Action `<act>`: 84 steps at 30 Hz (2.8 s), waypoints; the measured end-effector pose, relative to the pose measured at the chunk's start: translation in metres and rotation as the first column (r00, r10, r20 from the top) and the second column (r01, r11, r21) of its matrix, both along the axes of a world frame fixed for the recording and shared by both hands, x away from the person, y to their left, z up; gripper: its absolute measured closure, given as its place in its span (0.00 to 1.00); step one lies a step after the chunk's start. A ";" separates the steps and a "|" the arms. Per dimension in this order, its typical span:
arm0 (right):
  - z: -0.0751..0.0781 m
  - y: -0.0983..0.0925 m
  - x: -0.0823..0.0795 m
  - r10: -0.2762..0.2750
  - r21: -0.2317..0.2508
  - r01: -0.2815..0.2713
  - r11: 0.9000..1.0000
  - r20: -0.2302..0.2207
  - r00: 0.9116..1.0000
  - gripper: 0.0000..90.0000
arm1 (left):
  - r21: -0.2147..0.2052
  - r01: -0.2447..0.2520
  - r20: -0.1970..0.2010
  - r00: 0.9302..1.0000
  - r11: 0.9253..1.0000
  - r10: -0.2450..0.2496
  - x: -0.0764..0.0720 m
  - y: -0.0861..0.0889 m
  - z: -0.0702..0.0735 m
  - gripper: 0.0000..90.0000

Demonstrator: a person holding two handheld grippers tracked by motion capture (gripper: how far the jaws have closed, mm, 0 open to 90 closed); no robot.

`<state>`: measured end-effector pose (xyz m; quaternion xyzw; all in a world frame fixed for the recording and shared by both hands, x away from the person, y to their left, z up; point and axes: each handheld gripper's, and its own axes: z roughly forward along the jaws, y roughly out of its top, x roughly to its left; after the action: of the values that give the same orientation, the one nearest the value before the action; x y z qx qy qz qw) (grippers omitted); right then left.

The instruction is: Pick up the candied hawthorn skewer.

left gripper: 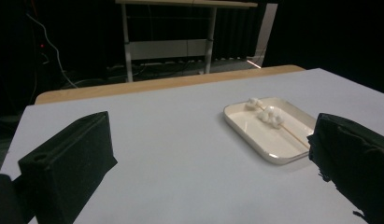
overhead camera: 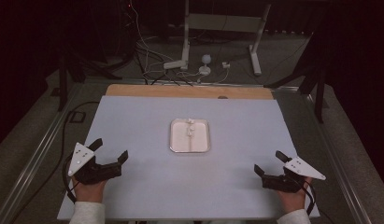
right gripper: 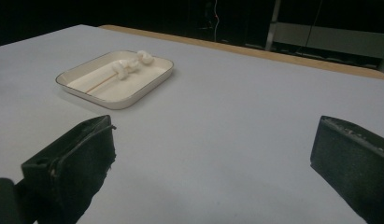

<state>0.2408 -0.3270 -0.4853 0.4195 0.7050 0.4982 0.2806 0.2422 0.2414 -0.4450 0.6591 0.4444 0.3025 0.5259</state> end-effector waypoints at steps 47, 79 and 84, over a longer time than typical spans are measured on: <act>-0.001 -0.001 0.002 -0.001 0.001 0.001 1.000 -0.005 1.000 0.00 | 0.003 0.085 -0.056 0.995 0.996 -0.084 0.069 -0.079 0.005 0.01; -0.001 -0.002 0.002 -0.003 0.002 0.003 1.000 -0.010 1.000 0.00 | 0.015 0.129 -0.138 0.982 0.992 -0.126 0.102 -0.135 -0.025 0.01; -0.001 -0.002 0.003 -0.003 0.002 0.003 1.000 -0.009 1.000 0.00 | 0.021 0.132 -0.160 0.979 0.991 -0.127 0.106 -0.144 -0.032 0.01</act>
<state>0.2434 -0.3288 -0.4868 0.4234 0.7051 0.4966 0.2775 0.3487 0.0975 -0.4772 0.7169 0.4360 0.2212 0.4970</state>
